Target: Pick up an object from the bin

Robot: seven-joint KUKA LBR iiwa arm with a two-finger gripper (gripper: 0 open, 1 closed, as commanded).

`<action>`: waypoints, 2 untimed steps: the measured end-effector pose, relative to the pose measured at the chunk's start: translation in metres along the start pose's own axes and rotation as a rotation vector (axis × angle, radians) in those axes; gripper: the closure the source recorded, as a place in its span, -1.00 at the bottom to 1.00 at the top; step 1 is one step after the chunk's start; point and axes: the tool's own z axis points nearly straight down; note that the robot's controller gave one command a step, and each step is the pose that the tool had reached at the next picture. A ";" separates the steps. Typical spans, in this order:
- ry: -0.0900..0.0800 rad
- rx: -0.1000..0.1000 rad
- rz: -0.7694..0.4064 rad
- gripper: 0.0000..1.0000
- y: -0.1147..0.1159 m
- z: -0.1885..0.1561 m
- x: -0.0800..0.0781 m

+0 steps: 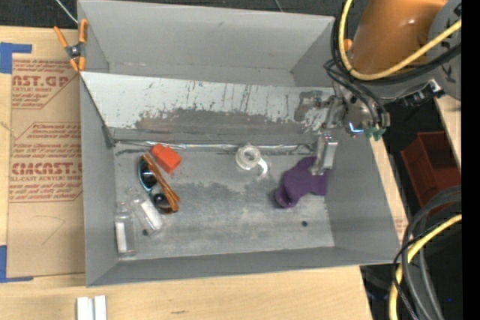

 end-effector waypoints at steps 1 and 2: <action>-0.008 0.001 -0.001 -1.00 0.000 -0.005 -0.001; -0.005 0.001 -0.205 -1.00 -0.058 0.079 0.002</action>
Offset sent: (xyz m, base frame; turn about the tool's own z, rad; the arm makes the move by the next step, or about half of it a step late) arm -0.0047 -0.0655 -0.0897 -0.2263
